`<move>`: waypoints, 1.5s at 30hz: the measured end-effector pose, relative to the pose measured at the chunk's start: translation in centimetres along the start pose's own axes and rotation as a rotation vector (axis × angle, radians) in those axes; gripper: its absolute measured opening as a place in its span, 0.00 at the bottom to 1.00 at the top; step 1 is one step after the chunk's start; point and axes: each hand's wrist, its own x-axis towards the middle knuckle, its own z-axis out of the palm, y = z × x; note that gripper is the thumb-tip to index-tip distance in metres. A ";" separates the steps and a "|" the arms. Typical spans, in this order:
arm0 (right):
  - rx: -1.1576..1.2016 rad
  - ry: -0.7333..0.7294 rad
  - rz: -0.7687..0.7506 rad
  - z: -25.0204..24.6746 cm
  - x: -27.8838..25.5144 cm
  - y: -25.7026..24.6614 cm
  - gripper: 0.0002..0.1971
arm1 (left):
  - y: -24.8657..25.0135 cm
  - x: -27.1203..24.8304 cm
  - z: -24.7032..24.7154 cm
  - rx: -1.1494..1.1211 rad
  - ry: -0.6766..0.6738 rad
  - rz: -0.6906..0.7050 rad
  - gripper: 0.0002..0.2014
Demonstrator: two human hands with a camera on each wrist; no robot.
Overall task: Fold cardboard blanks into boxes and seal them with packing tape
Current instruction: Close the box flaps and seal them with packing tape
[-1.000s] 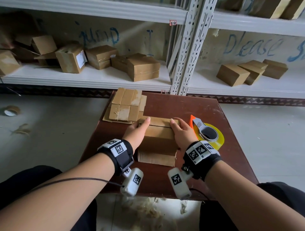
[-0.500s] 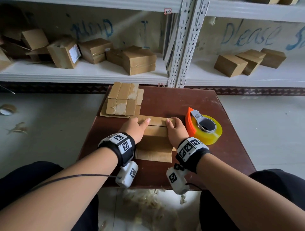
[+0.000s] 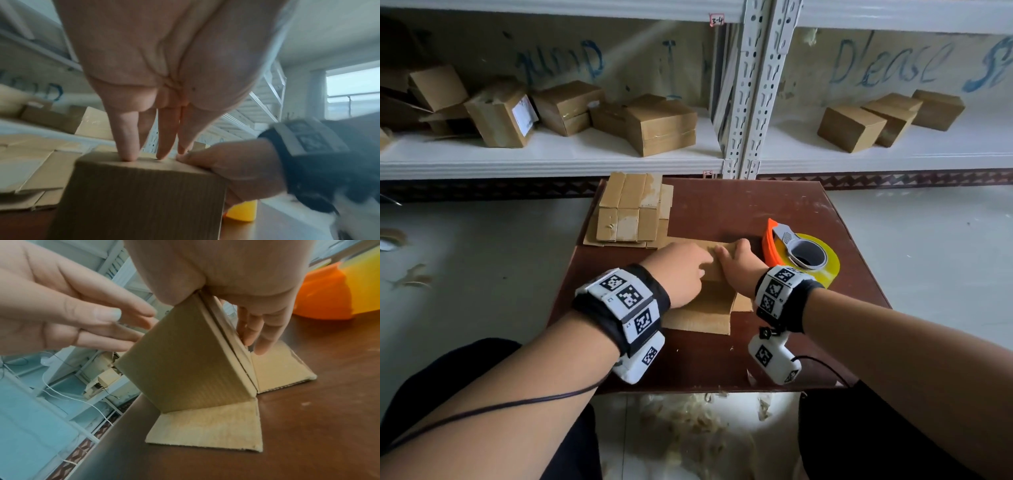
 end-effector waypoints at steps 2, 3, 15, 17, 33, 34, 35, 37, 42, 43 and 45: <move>-0.004 -0.018 -0.013 0.3 0.6 -0.4 0.26 | 0.4 0.2 0.5 0.118 -0.055 0.010 0.21; -0.017 -0.034 -0.037 0.2 1.0 -0.6 0.24 | 0.5 0.5 0.5 0.184 -0.064 0.005 0.20; -0.454 0.263 0.219 -3.3 5.5 4.3 0.50 | -0.9 2.1 2.0 0.242 -0.074 -0.117 0.32; -0.399 0.182 0.214 -3.4 6.1 5.3 0.49 | -1.0 2.1 2.2 0.244 -0.045 -0.108 0.32; 0.276 0.135 0.007 -11.1 0.8 3.0 0.16 | -0.8 1.5 2.2 0.171 -0.030 -0.070 0.38; 0.397 0.102 0.007 -11.4 -0.4 2.6 0.11 | -0.8 1.6 2.2 0.159 -0.020 -0.069 0.38; 0.513 0.076 0.017 -11.5 -1.8 2.2 0.09 | -0.8 1.6 2.2 0.140 -0.004 -0.067 0.37; 0.678 0.066 0.023 -11.4 -4.6 1.9 0.07 | -0.7 1.5 2.0 0.102 0.032 -0.060 0.34; 0.565 0.177 -0.181 -10.5 -8.8 1.8 0.12 | -0.9 1.2 1.1 0.069 0.077 -0.020 0.36; 0.542 0.174 -0.214 -10.3 -9.1 1.6 0.10 | -0.8 1.0 0.9 0.031 0.098 -0.015 0.35; 0.498 0.159 -0.257 -9.9 -9.2 1.0 0.07 | -0.3 0.7 0.5 -0.079 0.139 -0.005 0.32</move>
